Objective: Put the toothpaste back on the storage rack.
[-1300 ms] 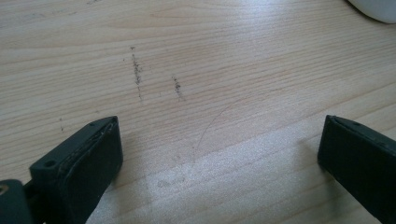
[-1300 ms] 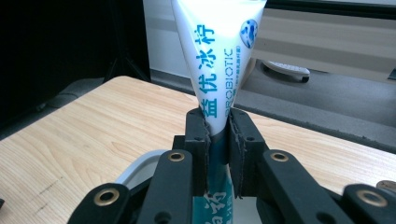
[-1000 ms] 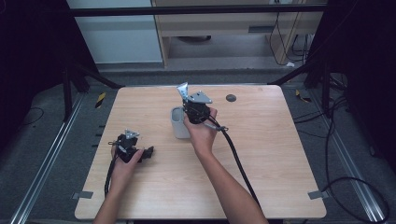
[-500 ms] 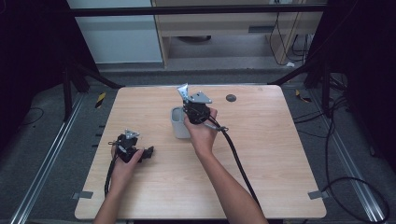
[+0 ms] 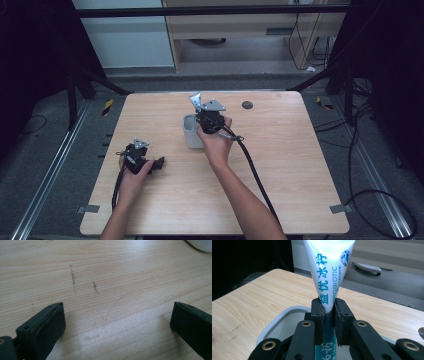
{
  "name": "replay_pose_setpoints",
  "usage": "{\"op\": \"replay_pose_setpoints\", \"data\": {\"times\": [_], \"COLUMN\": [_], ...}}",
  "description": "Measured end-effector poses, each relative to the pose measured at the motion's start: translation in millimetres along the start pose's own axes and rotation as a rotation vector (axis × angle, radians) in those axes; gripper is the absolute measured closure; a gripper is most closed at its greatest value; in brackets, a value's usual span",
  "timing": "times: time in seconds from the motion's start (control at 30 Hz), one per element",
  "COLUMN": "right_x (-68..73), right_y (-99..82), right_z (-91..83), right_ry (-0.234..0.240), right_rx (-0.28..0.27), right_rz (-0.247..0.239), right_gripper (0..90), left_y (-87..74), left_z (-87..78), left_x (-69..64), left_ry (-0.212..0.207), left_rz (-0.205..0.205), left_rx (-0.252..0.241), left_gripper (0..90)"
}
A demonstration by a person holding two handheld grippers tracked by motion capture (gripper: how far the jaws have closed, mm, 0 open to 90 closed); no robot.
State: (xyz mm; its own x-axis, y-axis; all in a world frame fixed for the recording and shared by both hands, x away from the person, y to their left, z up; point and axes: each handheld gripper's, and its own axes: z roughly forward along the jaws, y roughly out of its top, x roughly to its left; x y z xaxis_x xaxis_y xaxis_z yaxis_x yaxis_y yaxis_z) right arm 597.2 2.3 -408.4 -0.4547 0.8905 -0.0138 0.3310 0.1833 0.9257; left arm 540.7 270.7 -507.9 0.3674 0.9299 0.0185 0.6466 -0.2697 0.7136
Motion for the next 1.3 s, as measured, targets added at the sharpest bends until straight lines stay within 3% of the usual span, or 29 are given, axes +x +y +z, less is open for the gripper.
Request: {"op": "replay_pose_setpoints", "data": {"times": [1.3], "right_x": [5.2], "right_y": [-4.1], "right_z": [4.2], "right_ry": [0.021], "right_rx": [0.062], "right_rz": [-0.031], "right_gripper": [78.6], "left_y": [0.0], "left_z": [0.0], "left_x": [0.0], "left_ry": [0.0], "left_rz": [0.0], "left_rx": [0.0], "left_gripper": [0.0]}}
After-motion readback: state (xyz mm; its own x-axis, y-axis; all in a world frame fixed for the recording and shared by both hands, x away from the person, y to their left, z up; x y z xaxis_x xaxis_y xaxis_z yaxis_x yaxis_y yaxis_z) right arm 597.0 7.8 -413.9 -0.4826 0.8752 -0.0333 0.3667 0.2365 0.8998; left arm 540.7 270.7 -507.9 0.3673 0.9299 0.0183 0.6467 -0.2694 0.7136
